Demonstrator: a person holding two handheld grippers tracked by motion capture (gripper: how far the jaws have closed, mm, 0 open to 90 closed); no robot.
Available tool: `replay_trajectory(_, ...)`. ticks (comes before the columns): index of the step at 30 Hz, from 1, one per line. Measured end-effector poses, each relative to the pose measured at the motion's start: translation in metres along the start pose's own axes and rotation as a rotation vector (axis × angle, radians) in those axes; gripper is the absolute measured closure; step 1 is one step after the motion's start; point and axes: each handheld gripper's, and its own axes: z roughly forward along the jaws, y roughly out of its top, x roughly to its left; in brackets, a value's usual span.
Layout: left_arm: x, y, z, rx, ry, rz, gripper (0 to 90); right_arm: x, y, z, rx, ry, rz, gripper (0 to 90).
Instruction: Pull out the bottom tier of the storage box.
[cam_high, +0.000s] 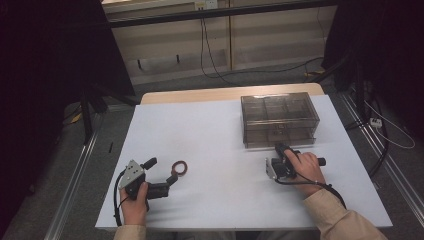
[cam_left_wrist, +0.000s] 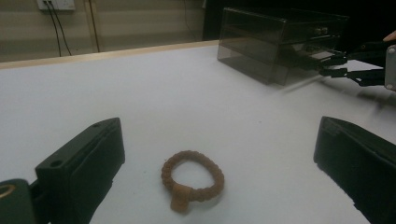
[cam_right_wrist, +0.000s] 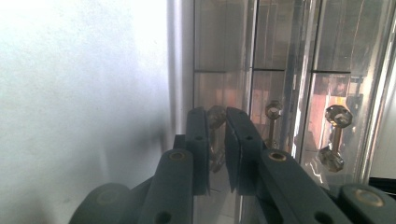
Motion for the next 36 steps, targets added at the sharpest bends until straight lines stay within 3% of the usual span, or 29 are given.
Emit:
replay_trajectory(17,-0.0002,0.0000,-0.0001,-0.004,0.000,-0.008,2.0,0.0031,0.0009,-0.0013,0.002,0.012,0.012,80.4)
replay_trajectory(20,-0.0001,0.0000,0.0002,0.000,-0.003,-0.008,2.0,0.0034,0.0016,-0.0028,-0.001,0.013,0.010,89.1)
replay_trajectory(31,0.0000,0.0001,-0.0002,-0.005,-0.001,-0.012,2.0,-0.0013,-0.0012,-0.0068,-0.028,-0.007,0.069,77.9)
replay_trajectory(36,0.0002,0.0002,-0.0005,-0.007,-0.001,-0.011,2.0,-0.0032,-0.0050,-0.0102,-0.021,-0.014,0.135,73.3)
